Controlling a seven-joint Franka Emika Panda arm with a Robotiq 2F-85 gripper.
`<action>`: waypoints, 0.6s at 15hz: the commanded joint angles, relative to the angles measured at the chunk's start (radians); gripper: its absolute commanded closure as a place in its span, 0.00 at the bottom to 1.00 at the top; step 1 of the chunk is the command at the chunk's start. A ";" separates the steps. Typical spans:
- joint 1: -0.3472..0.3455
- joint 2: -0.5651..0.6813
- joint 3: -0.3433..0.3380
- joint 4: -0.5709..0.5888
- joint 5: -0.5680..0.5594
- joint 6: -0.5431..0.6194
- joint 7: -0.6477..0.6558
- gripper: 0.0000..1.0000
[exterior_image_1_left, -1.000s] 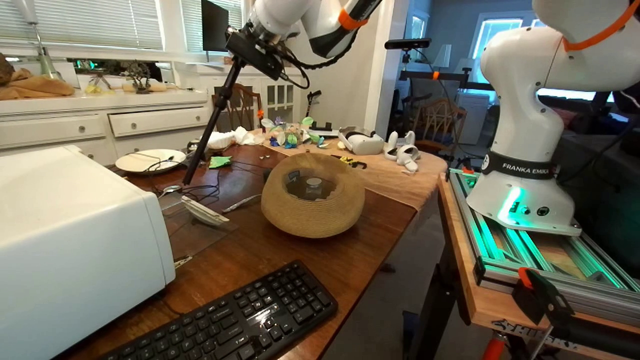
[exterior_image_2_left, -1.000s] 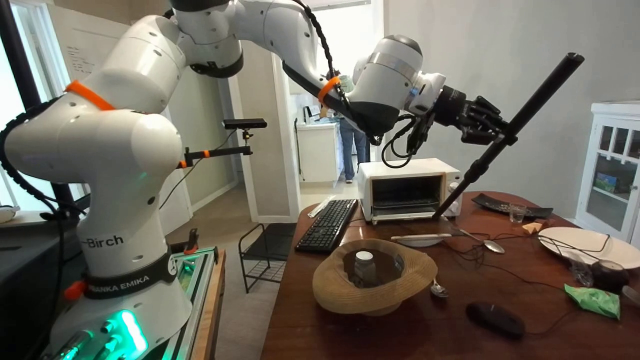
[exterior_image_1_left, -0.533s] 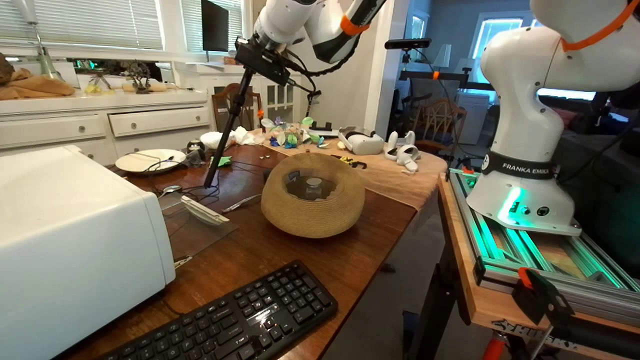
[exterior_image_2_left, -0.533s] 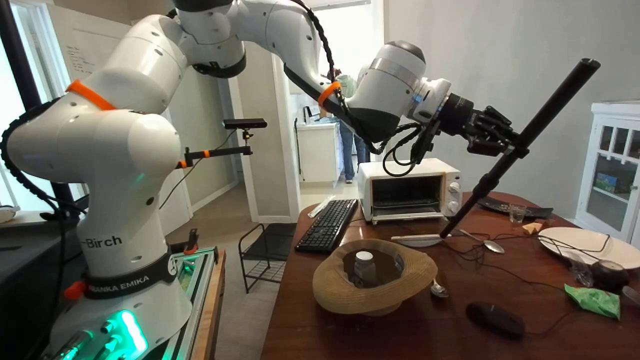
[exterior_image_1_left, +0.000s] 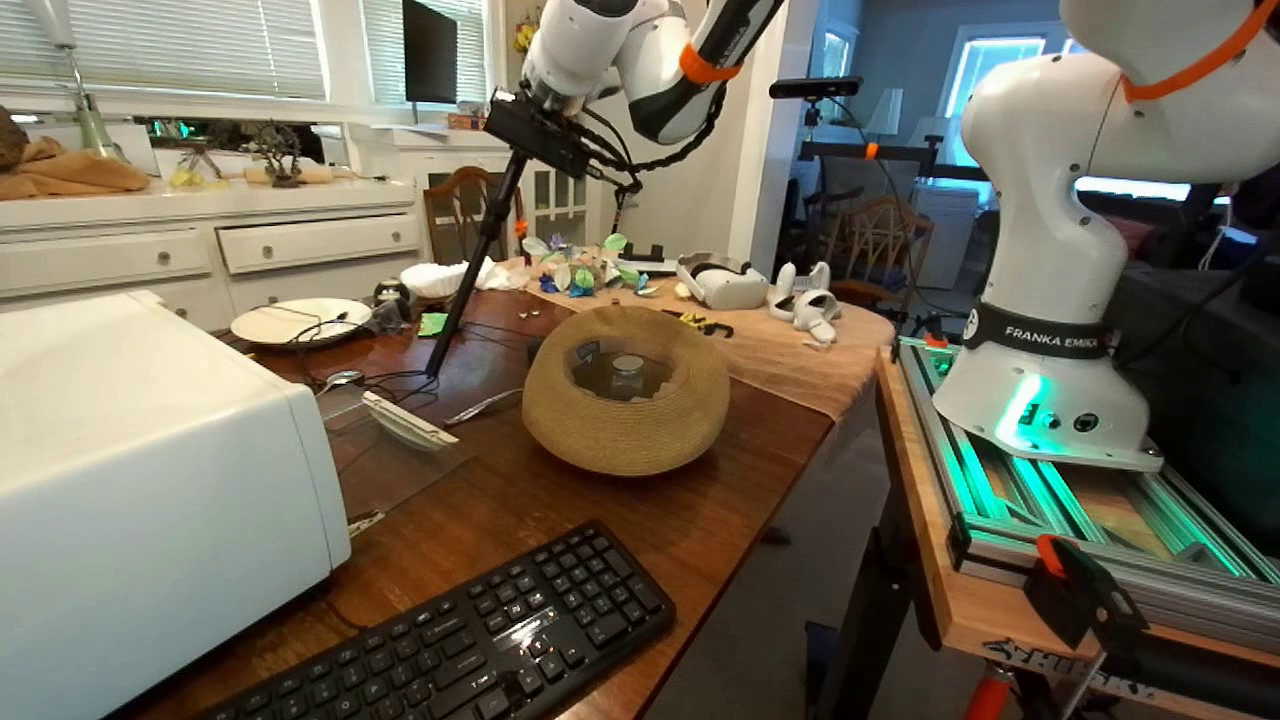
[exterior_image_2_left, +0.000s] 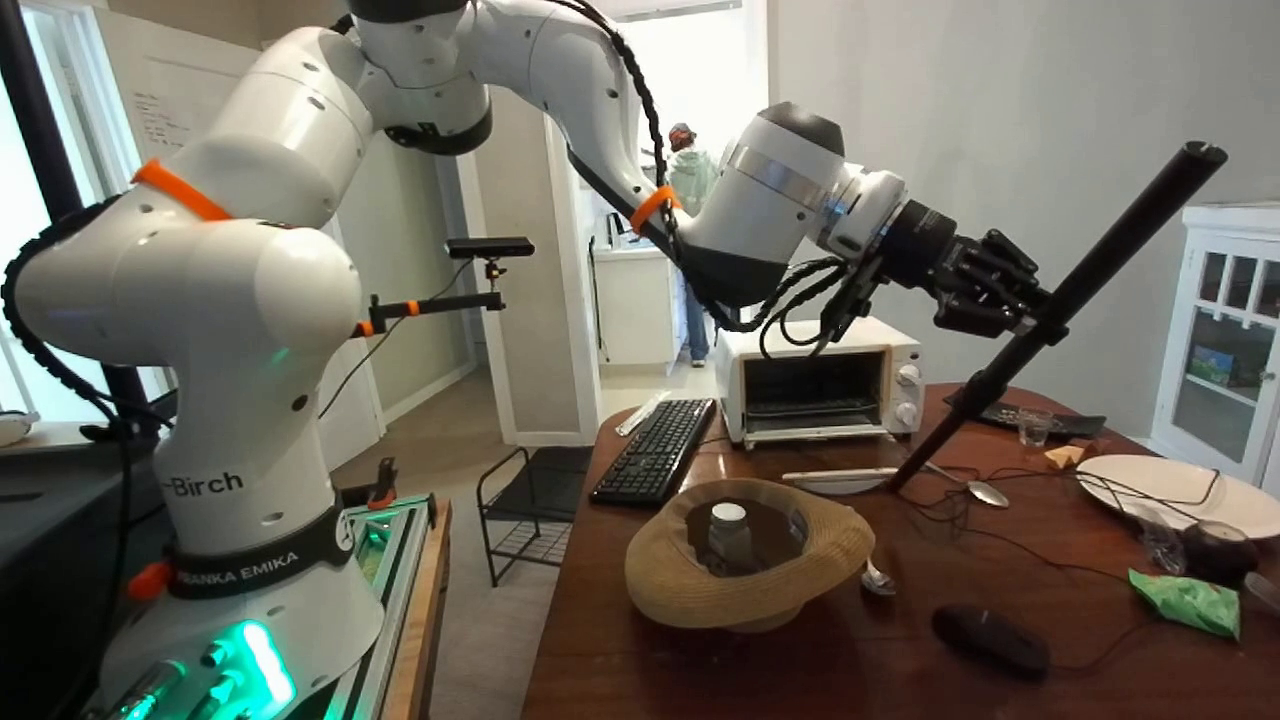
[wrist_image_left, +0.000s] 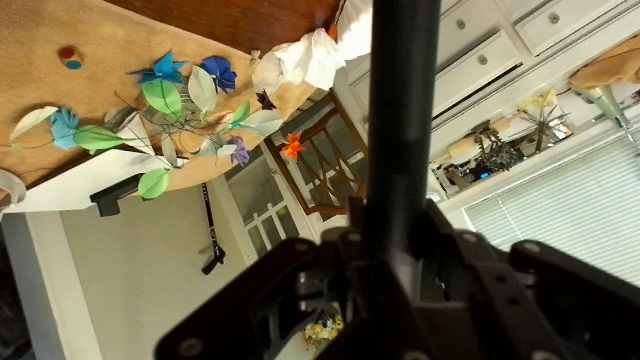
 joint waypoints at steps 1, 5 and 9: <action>0.003 -0.009 0.033 -0.040 0.183 -0.012 -0.131 0.93; 0.001 0.018 0.069 -0.072 0.437 0.003 -0.297 0.93; -0.007 0.038 0.112 -0.079 0.645 0.002 -0.432 0.93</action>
